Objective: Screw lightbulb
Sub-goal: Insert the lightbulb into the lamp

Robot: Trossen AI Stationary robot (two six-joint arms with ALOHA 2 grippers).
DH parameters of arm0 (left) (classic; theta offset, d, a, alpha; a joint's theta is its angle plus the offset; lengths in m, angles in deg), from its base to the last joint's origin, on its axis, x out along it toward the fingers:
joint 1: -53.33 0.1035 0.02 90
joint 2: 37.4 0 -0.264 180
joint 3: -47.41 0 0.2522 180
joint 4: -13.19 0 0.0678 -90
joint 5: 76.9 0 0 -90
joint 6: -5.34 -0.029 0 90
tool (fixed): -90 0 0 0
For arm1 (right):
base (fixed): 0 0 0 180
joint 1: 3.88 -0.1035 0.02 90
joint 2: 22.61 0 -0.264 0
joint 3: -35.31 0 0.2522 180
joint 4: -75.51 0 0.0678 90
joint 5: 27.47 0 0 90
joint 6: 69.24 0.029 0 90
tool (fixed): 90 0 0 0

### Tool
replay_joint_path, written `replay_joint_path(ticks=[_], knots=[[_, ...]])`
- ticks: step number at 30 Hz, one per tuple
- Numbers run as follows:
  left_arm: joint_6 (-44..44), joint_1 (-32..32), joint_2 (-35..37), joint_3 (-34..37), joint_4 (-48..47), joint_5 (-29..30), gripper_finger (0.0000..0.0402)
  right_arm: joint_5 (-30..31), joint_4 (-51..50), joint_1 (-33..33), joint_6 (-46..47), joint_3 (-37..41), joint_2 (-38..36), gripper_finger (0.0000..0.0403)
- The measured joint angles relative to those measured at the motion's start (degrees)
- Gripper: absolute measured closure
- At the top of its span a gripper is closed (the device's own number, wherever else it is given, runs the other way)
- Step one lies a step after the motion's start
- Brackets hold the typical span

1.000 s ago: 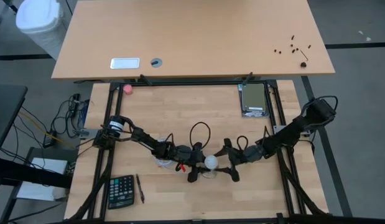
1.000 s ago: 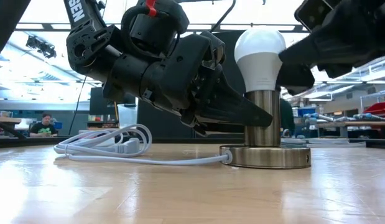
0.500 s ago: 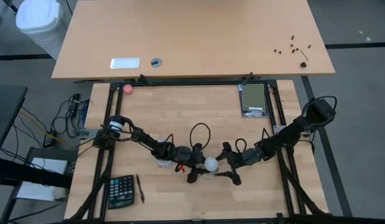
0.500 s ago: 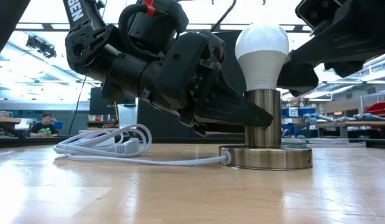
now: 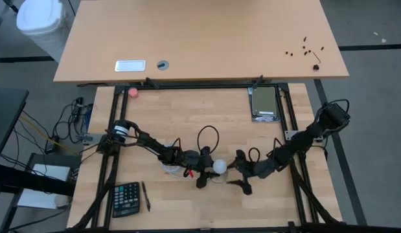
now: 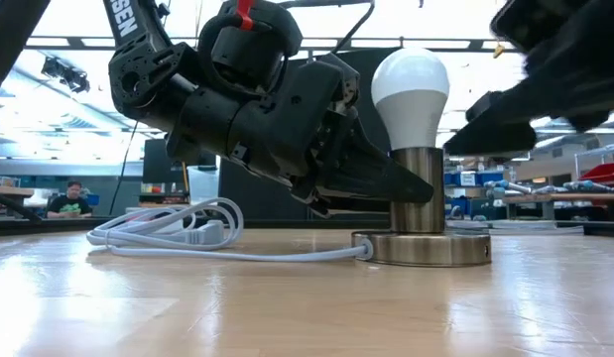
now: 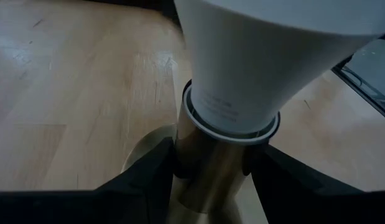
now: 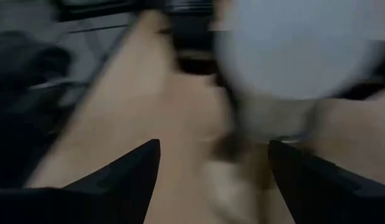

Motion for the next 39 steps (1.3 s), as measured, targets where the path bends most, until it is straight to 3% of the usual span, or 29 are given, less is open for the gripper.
replay_joint_path(ticks=[4,10,19,23,27,31,34,39], knots=[[0.0,0.0,0.0,0.0,0.0,-0.1,0.0204,1.2,0.9,3.2,-1.9,0.0,0.0,0.0094],[0.0,-0.1,0.0,0.0,0.0,-0.3,0.0204,-7.1,4.0,6.2,-3.5,0.0,0.0,0.0094],[-0.1,-0.3,0.0,0.0,0.0,-0.7,0.0204,-8.2,3.2,1.7,-0.4,-0.4,0.0,0.0094],[0.1,-0.1,0.0,0.0,0.0,0.4,0.0204,-11.4,3.4,-2.0,1.5,-0.4,-0.4,0.0094],[0.1,-0.1,0.0,0.0,0.0,0.8,0.0204,-3.1,-0.3,-4.3,1.8,-0.5,-1.6,0.0094],[0.2,-0.1,0.0,0.0,0.0,0.8,0.0204,6.5,-4.1,-2.2,1.5,-0.5,-1.6,0.0094],[0.2,-0.1,0.0,0.0,0.1,0.8,0.0204,6.7,-3.8,0.7,-0.3,-0.5,-1.6,0.0094],[0.2,-0.1,0.0,0.0,0.1,0.8,0.0204,-2.0,2.3,4.7,-3.7,-0.5,-0.2,0.0094]])
